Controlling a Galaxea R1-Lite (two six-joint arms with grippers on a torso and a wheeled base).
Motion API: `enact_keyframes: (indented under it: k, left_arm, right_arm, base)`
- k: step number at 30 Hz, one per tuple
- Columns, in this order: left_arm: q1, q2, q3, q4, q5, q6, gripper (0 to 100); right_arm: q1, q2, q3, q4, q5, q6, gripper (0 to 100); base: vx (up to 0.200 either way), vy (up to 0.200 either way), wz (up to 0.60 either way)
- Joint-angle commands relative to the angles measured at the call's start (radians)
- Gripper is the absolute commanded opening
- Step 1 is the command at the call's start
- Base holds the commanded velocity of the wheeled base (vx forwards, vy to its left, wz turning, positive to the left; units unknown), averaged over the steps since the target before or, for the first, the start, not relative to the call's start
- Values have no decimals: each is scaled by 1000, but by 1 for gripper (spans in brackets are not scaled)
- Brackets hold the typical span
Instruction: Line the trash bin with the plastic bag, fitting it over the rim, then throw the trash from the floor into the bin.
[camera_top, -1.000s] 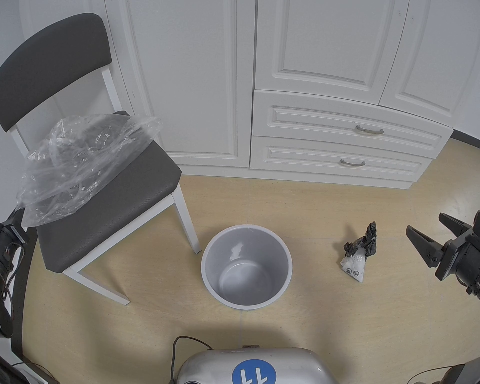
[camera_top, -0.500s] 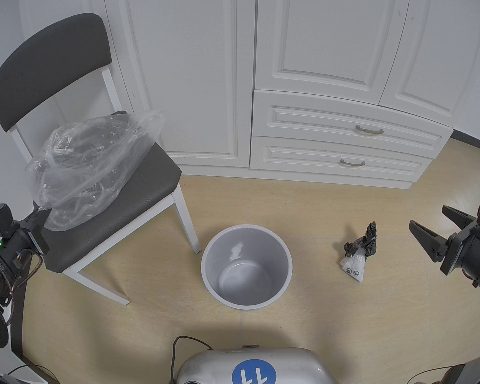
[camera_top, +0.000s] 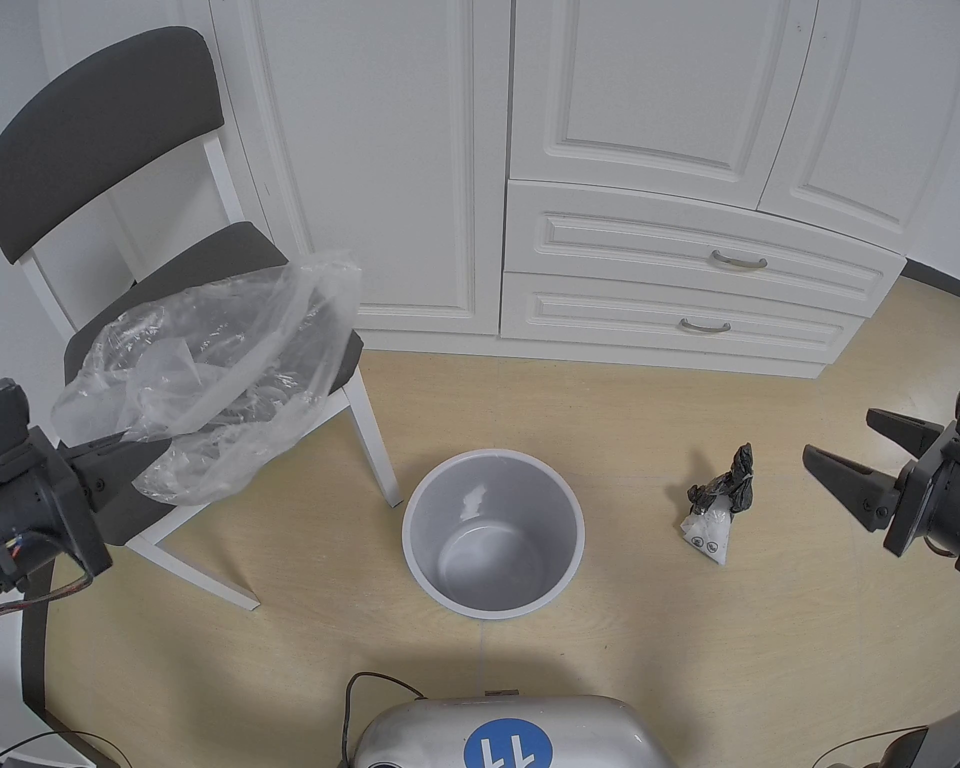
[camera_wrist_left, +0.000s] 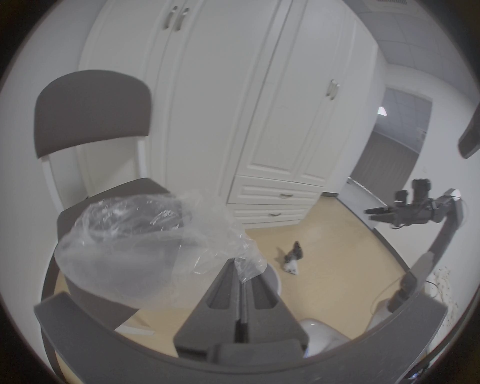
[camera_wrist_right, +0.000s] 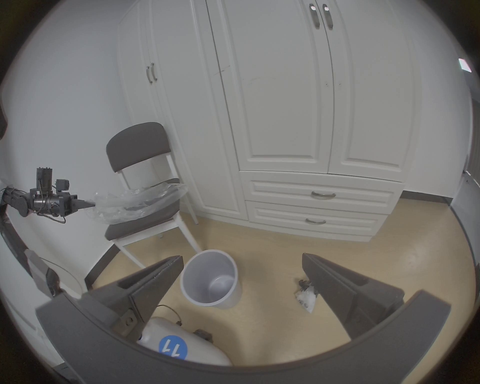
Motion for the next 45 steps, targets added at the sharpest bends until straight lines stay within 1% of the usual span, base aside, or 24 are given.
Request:
enact_keyframes:
  k: [1, 3, 5, 6, 7, 12, 15, 16, 20, 28, 32, 37, 41, 45]
  left_arm:
    - [-138, -112, -97, 74, 36, -6, 0]
    - [-158, -110, -97, 74, 35, -6, 0]
    - [-161, -108, -98, 74, 35, -6, 0]
    - [-184, -108, -97, 70, 36, -7, 0]
    - [-187, -108, -95, 66, 35, -6, 0]
    - [-218, -119, -89, 60, 35, -4, 0]
    - [-241, -133, -84, 60, 35, -3, 0]
    - [-242, -135, -83, 60, 35, -3, 0]
    - [-270, -150, -80, 60, 30, -3, 0]
    - [-301, -173, -77, 59, 29, -3, 0]
    - [-301, -182, -77, 45, 9, -3, 0]
    - [-301, -191, -74, 39, -47, -4, 0]
    - [-313, -179, -74, 33, -50, -3, 0]
    - [-330, -179, -66, 14, -50, -4, 0]
  right_arm:
    - [102, 37, -1, -4, 4, 33, 100]
    - [125, 47, 10, -40, 6, 38, 100]
    - [129, 49, 11, -46, 6, 39, 100]
    - [155, 80, 33, -103, 4, 41, 100]
    - [161, 93, 44, -127, 4, 41, 100]
    - [164, 156, 80, -233, 1, 41, 100]
    - [175, 176, 90, -270, -2, 45, 100]
    - [175, 176, 90, -270, -2, 47, 100]
    - [224, 207, 88, -271, -1, 93, 100]
    - [248, 247, 85, -287, 2, 145, 100]
    - [265, 270, 88, -290, 4, 151, 100]
    - [300, 293, 90, -311, 4, 177, 100]
    - [331, 299, 93, -319, 4, 193, 100]
    - [339, 339, 94, -322, 4, 222, 100]
  base:
    - [0, 0, 0]
    - [0, 0, 0]
    - [0, 0, 0]
    - [0, 0, 0]
    - [0, 0, 0]
    - [0, 0, 0]
    - [0, 0, 0]
    - [0, 0, 0]
    - [0, 0, 0]
    - [0, 0, 0]
    - [0, 0, 0]
    - [0, 0, 0]
    - [0, 0, 0]
    - [0, 0, 0]
